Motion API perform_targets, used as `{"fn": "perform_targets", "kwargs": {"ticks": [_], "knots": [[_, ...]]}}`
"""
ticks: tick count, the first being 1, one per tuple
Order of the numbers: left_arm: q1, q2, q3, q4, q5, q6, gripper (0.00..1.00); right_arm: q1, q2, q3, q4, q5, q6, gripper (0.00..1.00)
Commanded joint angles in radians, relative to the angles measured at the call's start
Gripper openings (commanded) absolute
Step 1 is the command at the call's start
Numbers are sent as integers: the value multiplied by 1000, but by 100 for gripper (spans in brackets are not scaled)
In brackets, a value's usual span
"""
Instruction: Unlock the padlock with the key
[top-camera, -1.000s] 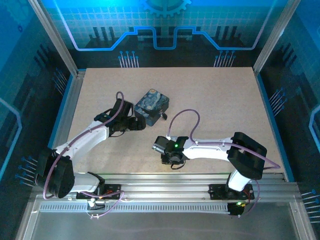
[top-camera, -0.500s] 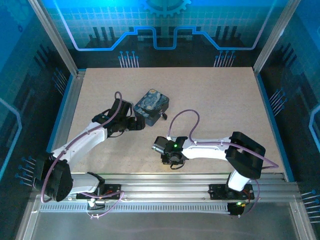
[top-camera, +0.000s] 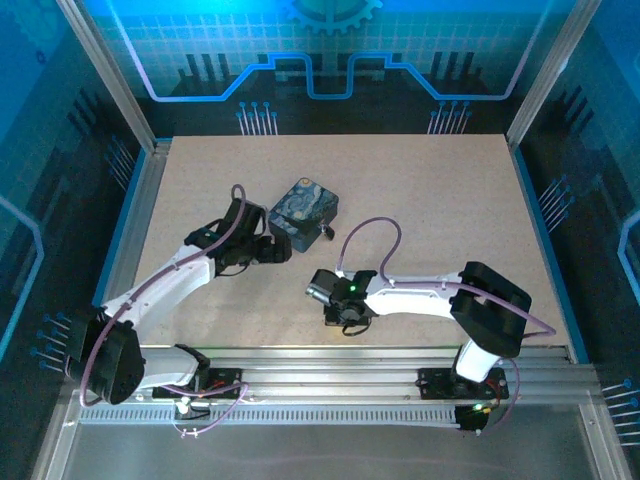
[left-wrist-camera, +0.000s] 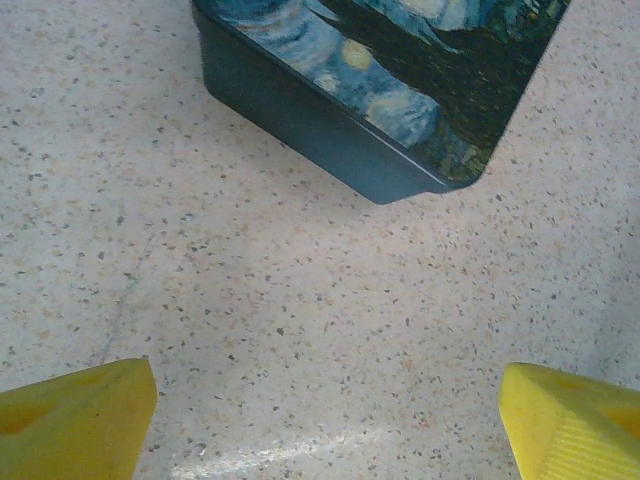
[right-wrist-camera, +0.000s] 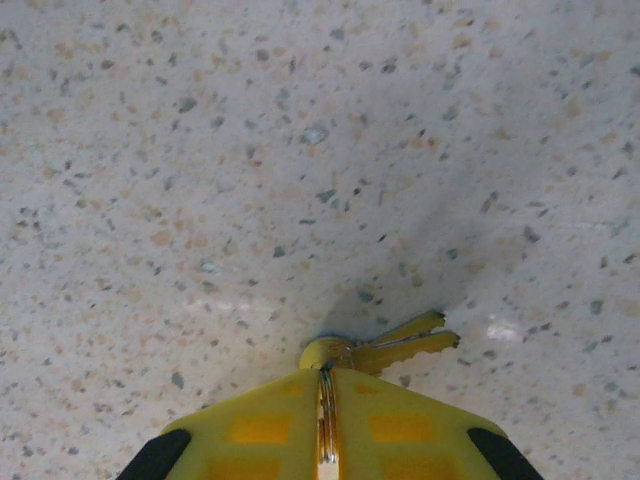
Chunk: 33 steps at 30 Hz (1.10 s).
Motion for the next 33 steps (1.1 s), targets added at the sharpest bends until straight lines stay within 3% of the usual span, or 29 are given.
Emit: {"fn": "perform_targets", "kwargs": {"ticks": [1,13,23,28,33], "knots": [[-27,-14,19,-25,29,-9,90,-24,-26,-17,-27,26,-68,11],[-40,-21,41,-12,72,-34,89,-152,-162,-114,-73,28,-279,12],[-41,-17,55,-24,67,-30,89,-281,-279,-198,-78,-8,-341,18],[-43,-1,77,-23,76,-31,89,-297,-341,-230,-65,-34,-300,27],[-46,23,84,-13,83,-34,89,-275,-335,-244,-27,-69,-209,46]]}}
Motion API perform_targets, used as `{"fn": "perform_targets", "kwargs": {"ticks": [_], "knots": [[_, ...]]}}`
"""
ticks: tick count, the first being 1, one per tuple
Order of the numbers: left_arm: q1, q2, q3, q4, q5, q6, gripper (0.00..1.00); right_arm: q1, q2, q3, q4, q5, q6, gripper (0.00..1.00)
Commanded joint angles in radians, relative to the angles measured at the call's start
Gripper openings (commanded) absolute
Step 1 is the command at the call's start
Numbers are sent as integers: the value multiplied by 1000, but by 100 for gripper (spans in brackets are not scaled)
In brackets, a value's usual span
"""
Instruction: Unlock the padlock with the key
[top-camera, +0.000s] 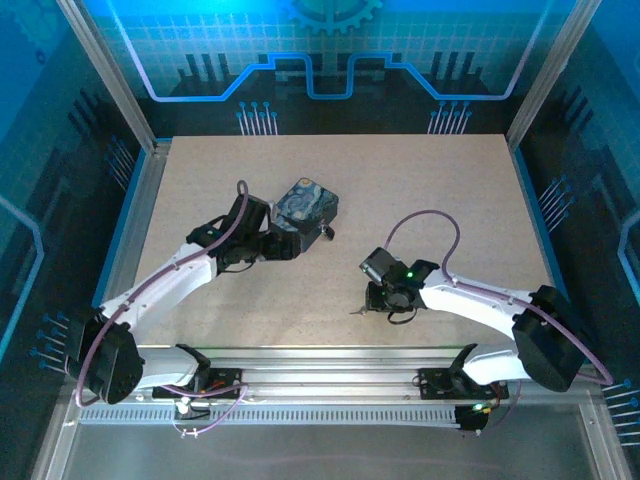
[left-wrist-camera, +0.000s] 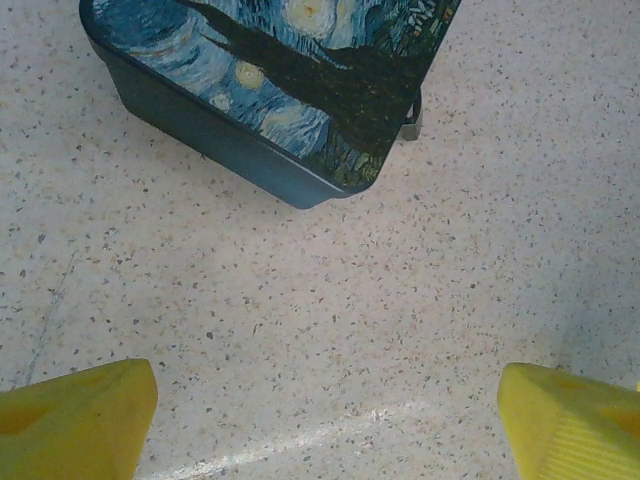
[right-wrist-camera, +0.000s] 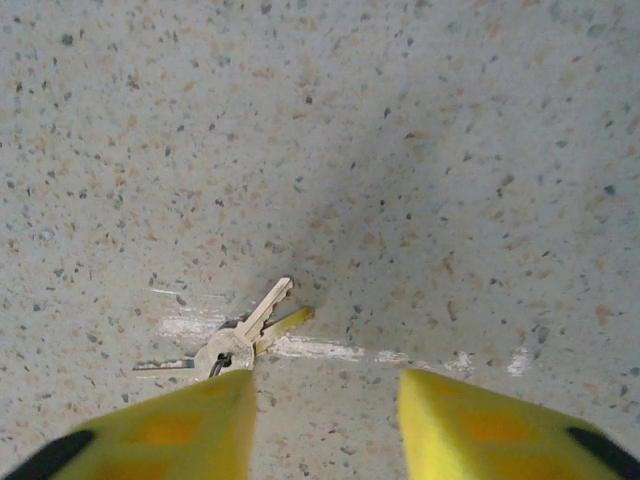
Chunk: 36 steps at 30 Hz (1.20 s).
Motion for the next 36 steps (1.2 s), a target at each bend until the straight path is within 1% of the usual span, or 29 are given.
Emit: {"fn": "perform_targets", "kwargs": {"ticks": [1,4,8,16,21,25,27,30,32,34,36], "knots": [[-12,22,26,-4,30,-7,89,17,8,-14,22,-30,70,47],[-16,30,27,4,36,-11,89,26,47,-13,50,-49,101,48],[-20,36,24,8,33,-6,89,48,95,-13,110,-78,130,45],[-19,37,16,4,25,6,89,73,213,41,95,-64,142,41],[-20,29,10,-1,11,18,89,81,229,23,100,-59,171,38],[-19,27,6,1,14,18,89,83,226,3,136,-90,187,29],[-20,27,1,8,14,18,89,82,223,-15,172,-106,204,26],[-20,28,-8,12,16,15,89,79,227,-22,187,-105,219,23],[-20,24,-16,14,17,11,89,71,232,-22,191,-107,215,20],[-20,19,-25,19,17,8,89,64,234,-21,198,-105,210,14],[-20,15,-33,28,23,4,89,57,236,-19,211,-103,203,11]]}}
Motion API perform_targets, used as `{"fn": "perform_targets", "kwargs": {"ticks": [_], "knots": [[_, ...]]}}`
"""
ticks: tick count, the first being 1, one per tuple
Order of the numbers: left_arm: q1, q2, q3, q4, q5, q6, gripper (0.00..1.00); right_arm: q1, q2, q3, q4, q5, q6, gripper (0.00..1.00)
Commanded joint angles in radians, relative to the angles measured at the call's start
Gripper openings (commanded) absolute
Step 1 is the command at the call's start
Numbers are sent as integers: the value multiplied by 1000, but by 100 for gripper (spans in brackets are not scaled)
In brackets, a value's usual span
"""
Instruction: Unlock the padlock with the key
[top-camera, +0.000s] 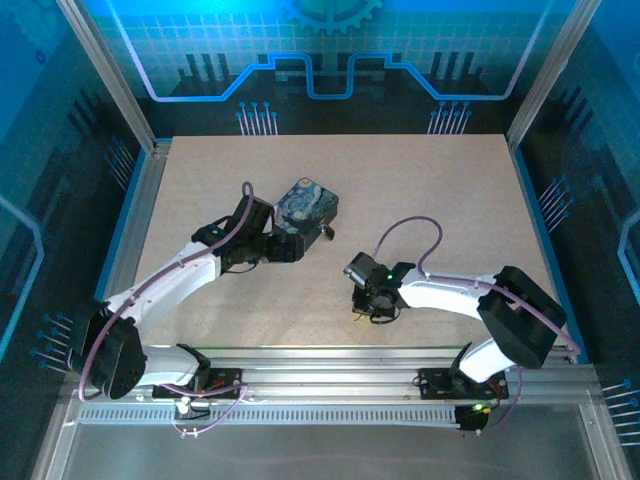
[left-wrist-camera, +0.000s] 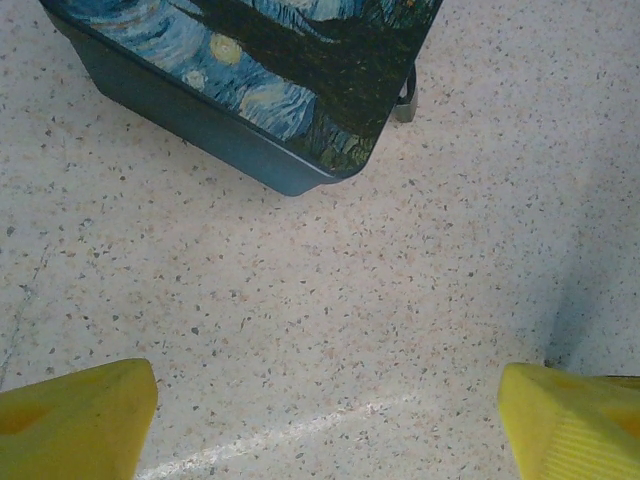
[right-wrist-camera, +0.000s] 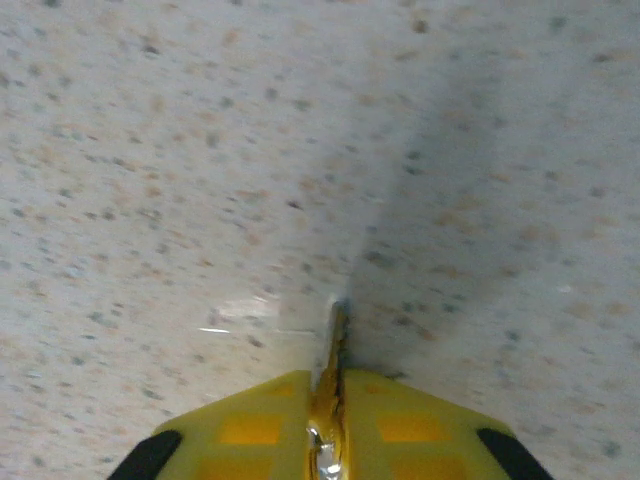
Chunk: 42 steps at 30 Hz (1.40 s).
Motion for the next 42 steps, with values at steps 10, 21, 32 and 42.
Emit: {"fn": "perform_targets", "kwargs": {"ticks": [10,21,32,42], "knots": [[-15,26,-22,36,30,-5,89,-52,28,-16,77,-13,-118,0],[-26,89,0,155,359,40,83,-259,-182,-23,215,-387,-715,0],[-24,159,-77,514,574,-84,66,-534,-141,64,274,-860,-728,0],[-26,238,-70,711,634,-286,50,-529,-60,116,218,-995,-793,0]]}}
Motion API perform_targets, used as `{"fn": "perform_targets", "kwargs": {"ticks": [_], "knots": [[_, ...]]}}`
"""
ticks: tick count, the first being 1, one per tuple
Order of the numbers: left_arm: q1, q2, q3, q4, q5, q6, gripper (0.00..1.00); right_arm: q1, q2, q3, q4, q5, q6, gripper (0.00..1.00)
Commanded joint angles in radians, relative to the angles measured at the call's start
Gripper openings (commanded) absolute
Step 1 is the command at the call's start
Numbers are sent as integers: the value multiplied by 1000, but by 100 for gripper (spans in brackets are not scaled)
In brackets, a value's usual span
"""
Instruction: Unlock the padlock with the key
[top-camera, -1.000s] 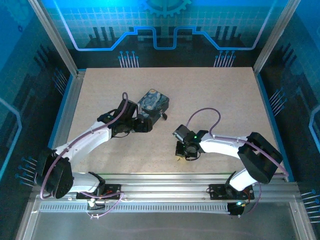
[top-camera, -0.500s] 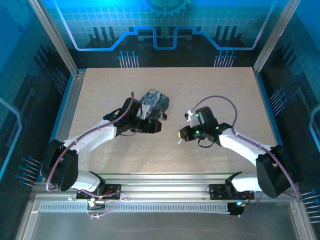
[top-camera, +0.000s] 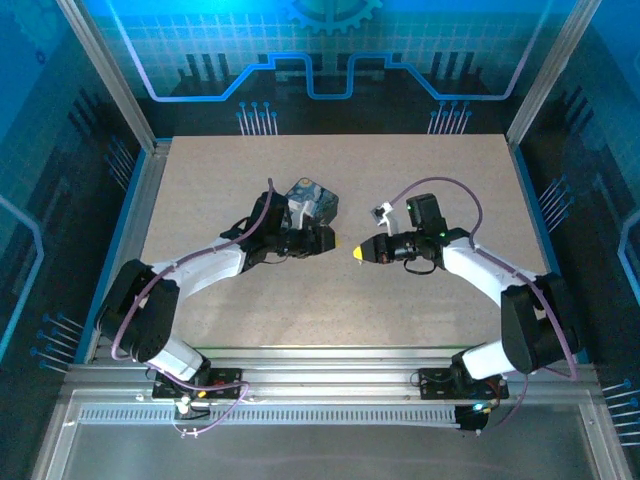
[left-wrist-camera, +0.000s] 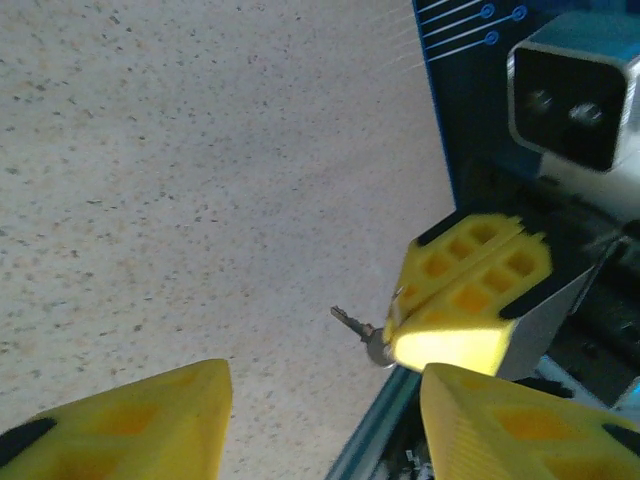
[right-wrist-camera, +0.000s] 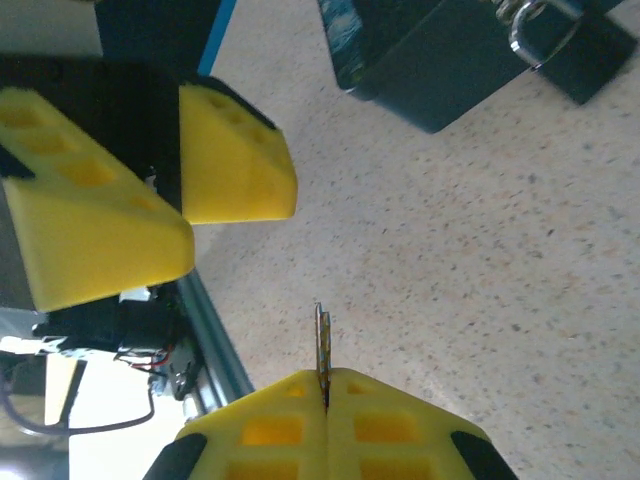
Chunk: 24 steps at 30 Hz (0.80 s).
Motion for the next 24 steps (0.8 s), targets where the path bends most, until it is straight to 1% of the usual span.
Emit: {"fn": "perform_targets", "kwargs": {"ticks": [1,5,6,9,16,20,24], "knots": [[-6,21,6,63,59,-33,48,3,18,30,-25,-93,-38,0],[-6,32,-2,88,82,-41,45,12,53,41,-48,-111,-36,0],[-7,36,-2,89,83,-40,44,18,62,71,-50,-115,-34,0],[-12,39,6,71,84,-29,41,37,79,82,-38,-109,-19,0],[-18,46,16,52,77,-26,37,75,118,113,-39,-90,-15,0],[-19,47,18,43,80,-21,33,80,122,111,-22,-92,-5,0],[-19,52,14,47,92,-25,27,79,126,113,-16,-92,-2,0]]}}
